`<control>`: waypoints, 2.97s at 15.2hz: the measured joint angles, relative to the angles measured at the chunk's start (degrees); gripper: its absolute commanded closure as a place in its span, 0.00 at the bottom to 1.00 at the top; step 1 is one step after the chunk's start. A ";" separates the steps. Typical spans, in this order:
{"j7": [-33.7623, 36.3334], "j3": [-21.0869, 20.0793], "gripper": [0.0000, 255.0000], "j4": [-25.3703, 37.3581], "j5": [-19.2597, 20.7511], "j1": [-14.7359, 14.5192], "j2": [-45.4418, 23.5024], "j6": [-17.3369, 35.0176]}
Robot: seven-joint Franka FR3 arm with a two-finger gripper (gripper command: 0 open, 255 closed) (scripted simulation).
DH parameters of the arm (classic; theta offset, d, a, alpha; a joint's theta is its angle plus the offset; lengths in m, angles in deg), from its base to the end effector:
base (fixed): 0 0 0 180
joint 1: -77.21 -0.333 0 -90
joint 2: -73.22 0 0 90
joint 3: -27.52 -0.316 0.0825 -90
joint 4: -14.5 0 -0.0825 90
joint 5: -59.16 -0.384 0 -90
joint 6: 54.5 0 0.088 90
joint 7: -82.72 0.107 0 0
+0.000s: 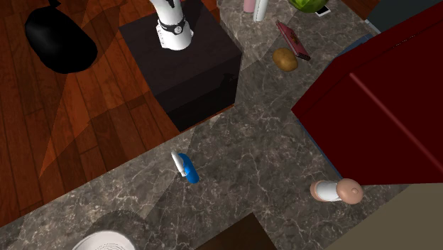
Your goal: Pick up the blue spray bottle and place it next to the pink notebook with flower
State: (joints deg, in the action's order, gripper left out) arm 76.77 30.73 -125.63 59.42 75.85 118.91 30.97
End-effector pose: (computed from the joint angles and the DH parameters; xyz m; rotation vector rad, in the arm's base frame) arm 0.2910 -0.0135 0.5455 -3.0843 -0.1413 0.2397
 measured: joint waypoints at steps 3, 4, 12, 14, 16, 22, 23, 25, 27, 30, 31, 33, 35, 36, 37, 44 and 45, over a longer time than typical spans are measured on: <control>-0.93 0.90 0.00 0.55 0.72 0.30 -2.34 2.05; -1.33 1.30 0.00 1.17 1.00 0.39 -4.06 3.38; -6.63 6.27 0.00 8.08 3.47 1.64 -18.21 12.83; -7.99 7.43 0.00 10.96 3.50 1.78 -22.68 14.94; -9.48 8.61 0.00 13.94 3.36 1.99 -26.90 16.69; -14.00 11.57 0.00 23.86 1.63 2.81 -39.07 20.45; -14.90 12.03 0.00 26.02 1.11 3.04 -41.35 20.80; -16.25 12.63 0.00 29.84 0.00 3.44 -45.55 21.58; -17.80 13.24 0.00 33.85 -1.13 4.10 -49.48 21.84; -19.82 13.78 0.00 40.69 -3.15 5.29 -55.96 22.00; -20.59 13.92 0.00 43.57 -3.92 5.86 -58.40 21.71; -21.54 13.95 0.00 49.35 -5.34 6.87 -62.99 20.83; -22.76 13.95 0.00 56.00 -6.87 8.41 -68.23 19.75; -23.05 13.89 0.00 58.98 -7.36 8.98 -70.07 18.72; -23.30 13.86 0.00 59.76 -7.61 9.27 -70.93 18.89; -23.57 13.61 0.00 56.72 -8.11 9.23 -72.36 23.41; -23.66 13.60 0.00 56.63 -8.16 9.30 -72.51 23.64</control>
State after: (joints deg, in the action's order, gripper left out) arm 53.11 44.34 -69.00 51.26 85.15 46.40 54.62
